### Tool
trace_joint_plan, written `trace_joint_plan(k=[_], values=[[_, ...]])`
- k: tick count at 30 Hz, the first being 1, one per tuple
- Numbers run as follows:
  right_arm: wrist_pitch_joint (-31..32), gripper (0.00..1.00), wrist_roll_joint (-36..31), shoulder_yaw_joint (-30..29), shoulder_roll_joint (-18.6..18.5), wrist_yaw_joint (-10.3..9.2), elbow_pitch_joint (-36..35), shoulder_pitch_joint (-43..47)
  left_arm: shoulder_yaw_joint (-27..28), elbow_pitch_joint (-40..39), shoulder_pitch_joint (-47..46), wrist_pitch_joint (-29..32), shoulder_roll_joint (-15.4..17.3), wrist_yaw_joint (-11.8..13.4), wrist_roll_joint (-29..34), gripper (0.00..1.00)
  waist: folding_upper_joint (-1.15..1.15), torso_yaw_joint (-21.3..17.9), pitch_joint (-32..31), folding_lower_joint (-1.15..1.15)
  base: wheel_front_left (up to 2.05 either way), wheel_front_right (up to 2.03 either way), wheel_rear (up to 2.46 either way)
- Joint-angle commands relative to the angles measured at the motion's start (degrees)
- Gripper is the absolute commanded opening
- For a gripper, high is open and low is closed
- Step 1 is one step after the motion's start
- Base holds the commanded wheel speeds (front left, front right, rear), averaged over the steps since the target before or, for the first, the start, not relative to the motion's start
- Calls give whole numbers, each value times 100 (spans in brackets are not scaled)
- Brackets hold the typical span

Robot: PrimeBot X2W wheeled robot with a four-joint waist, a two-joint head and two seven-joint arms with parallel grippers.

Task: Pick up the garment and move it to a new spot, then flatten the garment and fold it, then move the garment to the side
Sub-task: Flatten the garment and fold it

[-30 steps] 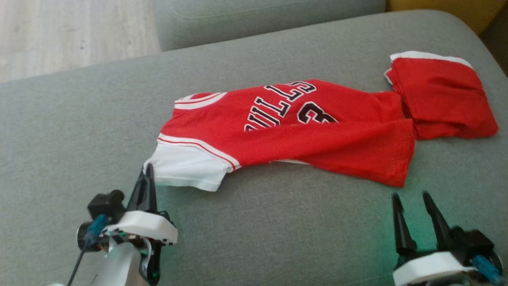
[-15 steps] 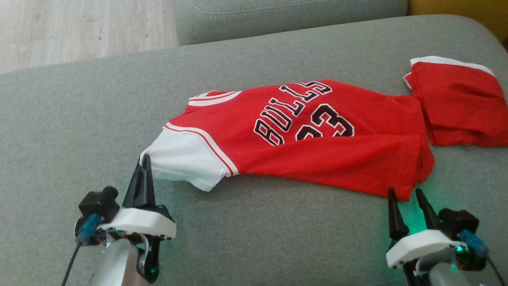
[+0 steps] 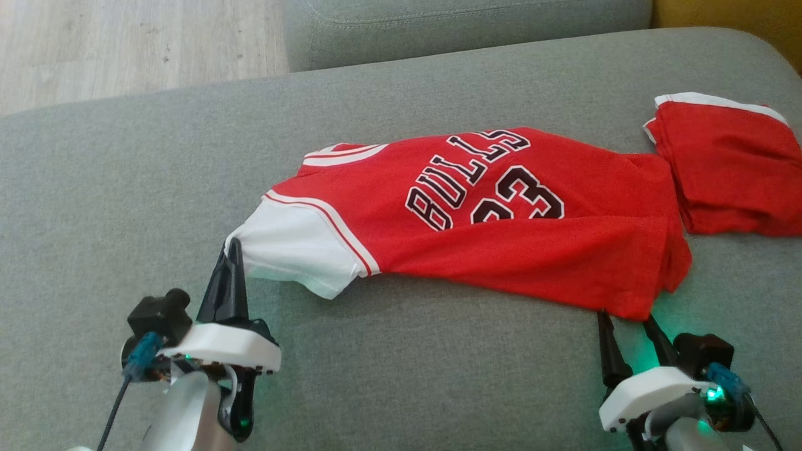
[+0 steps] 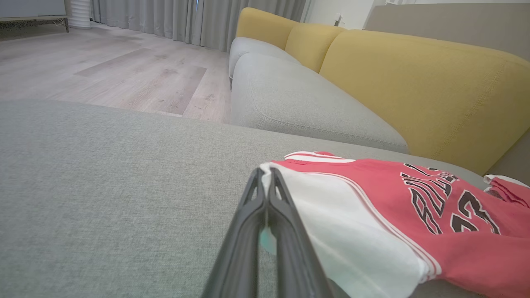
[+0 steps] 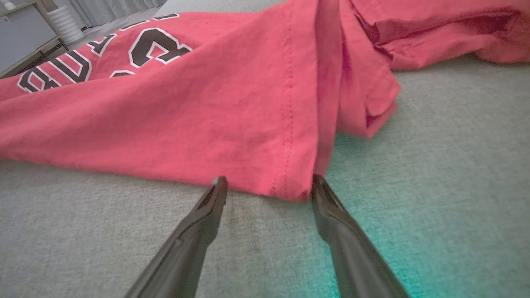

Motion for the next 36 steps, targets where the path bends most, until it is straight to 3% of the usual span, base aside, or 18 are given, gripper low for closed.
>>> trace_joint_plan(k=[1, 3, 4, 5, 6, 15, 20, 26, 32, 36], values=[[-37, 100, -39, 166, -29, -5, -100, -101, 168, -140, -200, -30, 68, -31, -32, 0, 0, -3, -10, 0, 0, 0, 0], [-37, 49, -39, 192, -29, -5, -89, -94, 164, -127, -189, -30, 68, -32, -46, 0, 0, -7, -19, 0, 0, 0, 0], [-37, 36, -35, 203, -29, -5, -85, -96, 162, -123, -188, -30, 68, -33, -49, 0, 0, -8, -21, 0, 0, 0, 0], [-37, 13, -35, 209, -29, -5, -80, -102, 161, -118, -188, -30, 68, -33, -54, 0, 0, -10, -24, 0, 0, 0, 0], [-37, 0, -38, 224, -28, -5, -54, -105, 160, -110, -188, -30, 68, -34, -60, 0, 0, -10, -31, 0, 0, 0, 0], [-37, 0, -51, 111, -33, -5, -427, 4, 181, -152, -153, -30, 68, -56, -501, 0, 0, -4, -282, 0, 0, 0, 0], [-37, 0, -68, -92, -214, -5, -1358, 263, 89, -523, -171, -30, 68, -79, -1656, 0, 0, 18, -632, 0, 0, 0, 0], [-7, 0, -4, -563, -601, -5, -2825, 309, -146, -1634, -616, 125, 75, -83, -3072, 0, 0, 83, -847, 0, 0, 0, 0], [825, 0, 144, -627, -1030, -5, -4227, -404, 73, -2452, -1675, 668, 131, -29, -3777, 0, 0, 79, -892, 0, 0, 0, 0], [1329, 0, 227, -367, -1416, -5, -4395, -1362, 137, -2399, -2674, 959, 294, 127, -3792, 0, 0, 76, -742, 0, 0, 0, 0]])
